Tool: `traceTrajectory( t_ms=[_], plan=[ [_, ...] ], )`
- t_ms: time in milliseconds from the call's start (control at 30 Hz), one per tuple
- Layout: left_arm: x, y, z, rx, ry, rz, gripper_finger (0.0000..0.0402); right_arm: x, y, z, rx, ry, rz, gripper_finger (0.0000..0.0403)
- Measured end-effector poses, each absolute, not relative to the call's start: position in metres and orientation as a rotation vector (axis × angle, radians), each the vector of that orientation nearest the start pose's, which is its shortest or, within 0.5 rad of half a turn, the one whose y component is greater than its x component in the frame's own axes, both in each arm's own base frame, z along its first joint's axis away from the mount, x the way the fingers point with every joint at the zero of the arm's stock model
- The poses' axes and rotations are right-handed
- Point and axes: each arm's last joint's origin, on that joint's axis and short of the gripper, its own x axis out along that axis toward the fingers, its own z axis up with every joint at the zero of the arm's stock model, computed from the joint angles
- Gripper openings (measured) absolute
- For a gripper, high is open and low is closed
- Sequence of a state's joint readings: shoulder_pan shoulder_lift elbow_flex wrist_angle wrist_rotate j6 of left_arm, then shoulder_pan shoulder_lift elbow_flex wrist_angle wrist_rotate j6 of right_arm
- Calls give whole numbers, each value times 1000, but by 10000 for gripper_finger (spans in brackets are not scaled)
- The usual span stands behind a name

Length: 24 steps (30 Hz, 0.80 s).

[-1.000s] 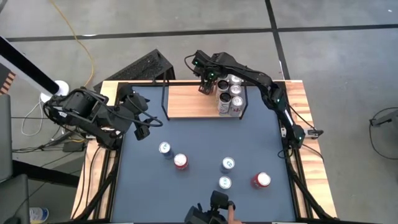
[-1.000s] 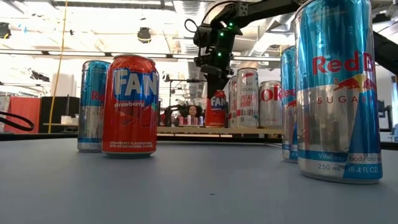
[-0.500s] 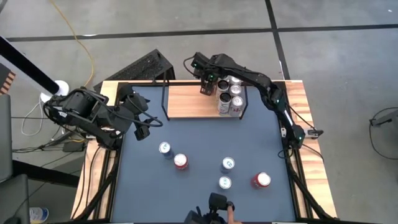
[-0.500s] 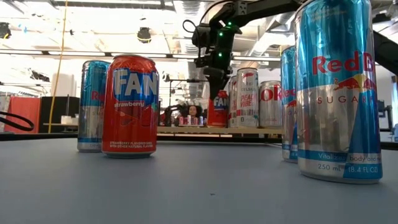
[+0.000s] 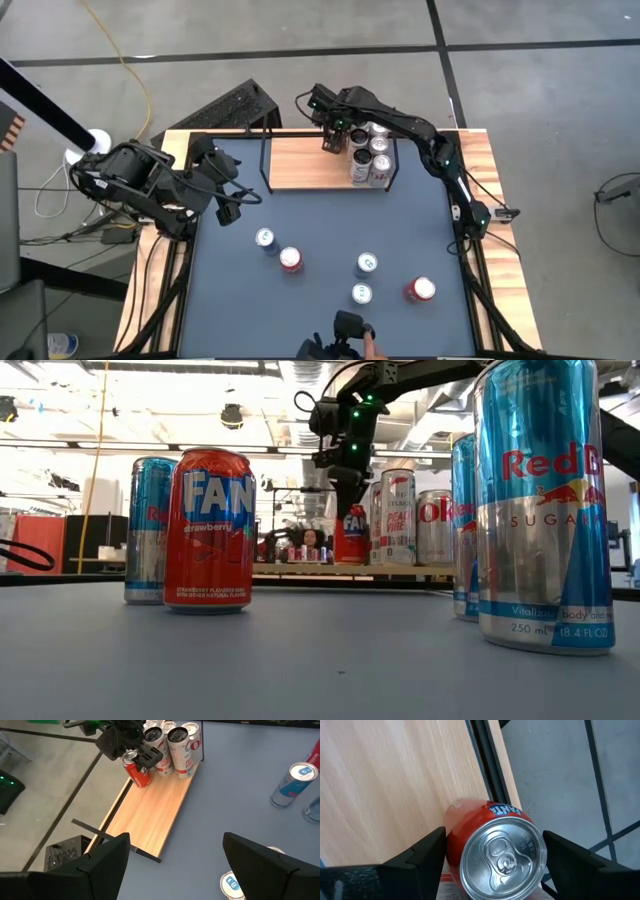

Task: Place canned beverage on shelf
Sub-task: Put the top red soda can on the shelf

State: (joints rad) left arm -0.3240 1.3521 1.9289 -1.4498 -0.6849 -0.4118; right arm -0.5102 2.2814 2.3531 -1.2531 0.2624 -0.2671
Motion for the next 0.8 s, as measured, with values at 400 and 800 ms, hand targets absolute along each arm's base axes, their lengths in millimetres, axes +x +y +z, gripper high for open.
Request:
traceTrajectory(
  t_ms=[400,800],
  plan=[
    [190,-44,477,59,669,484,309,408,-233,294,-124,1274,-511,297],
    [205,-39,467,169,688,523,309,409,-230,295,-131,1271,-504,297]
  ],
)
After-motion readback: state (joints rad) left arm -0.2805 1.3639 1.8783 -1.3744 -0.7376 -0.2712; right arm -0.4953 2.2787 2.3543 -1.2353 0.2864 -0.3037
